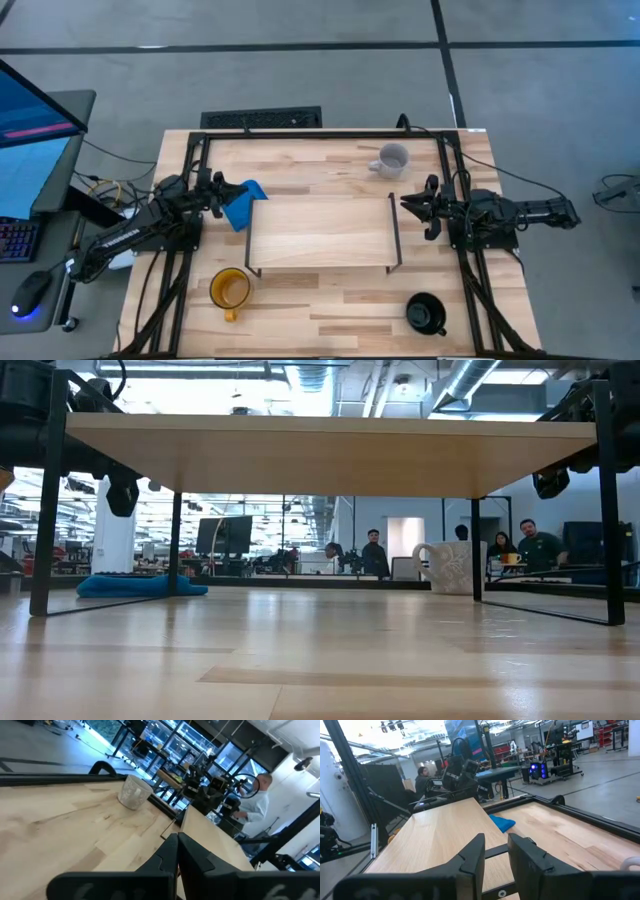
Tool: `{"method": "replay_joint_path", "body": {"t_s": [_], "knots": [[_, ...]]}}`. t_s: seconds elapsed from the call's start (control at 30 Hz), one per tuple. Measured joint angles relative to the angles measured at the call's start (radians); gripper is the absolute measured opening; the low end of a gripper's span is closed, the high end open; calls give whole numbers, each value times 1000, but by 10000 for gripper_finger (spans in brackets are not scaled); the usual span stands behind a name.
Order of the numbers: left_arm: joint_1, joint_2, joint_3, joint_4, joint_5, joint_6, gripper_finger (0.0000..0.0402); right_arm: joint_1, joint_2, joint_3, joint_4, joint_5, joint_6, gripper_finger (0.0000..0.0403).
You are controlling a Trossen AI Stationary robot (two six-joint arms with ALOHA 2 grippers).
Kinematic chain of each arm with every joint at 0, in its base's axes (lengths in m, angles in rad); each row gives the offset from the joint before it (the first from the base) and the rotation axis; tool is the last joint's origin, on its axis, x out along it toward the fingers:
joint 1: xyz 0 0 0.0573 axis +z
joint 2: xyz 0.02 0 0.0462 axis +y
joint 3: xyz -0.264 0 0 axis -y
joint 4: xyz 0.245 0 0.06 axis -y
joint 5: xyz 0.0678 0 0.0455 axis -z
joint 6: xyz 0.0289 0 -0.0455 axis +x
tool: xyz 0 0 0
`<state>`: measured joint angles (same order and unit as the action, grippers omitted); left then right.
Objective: Stack small to large cups/mugs on shelf
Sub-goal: Put the yellow cup on the shelf
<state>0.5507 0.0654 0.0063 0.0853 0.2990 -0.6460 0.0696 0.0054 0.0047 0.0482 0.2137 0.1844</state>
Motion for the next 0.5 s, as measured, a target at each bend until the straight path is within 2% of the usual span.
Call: {"method": "replay_joint_path", "body": {"t_s": [0.23, 0.5], "knots": [[0, 0, 0, 0, -46, 0, 0, 0, 0, 0, 0, 0, 0, 107], [0, 0, 0, 0, -65, 105, 0, 0, 0, 0, 0, 0, -3, 107]]}}
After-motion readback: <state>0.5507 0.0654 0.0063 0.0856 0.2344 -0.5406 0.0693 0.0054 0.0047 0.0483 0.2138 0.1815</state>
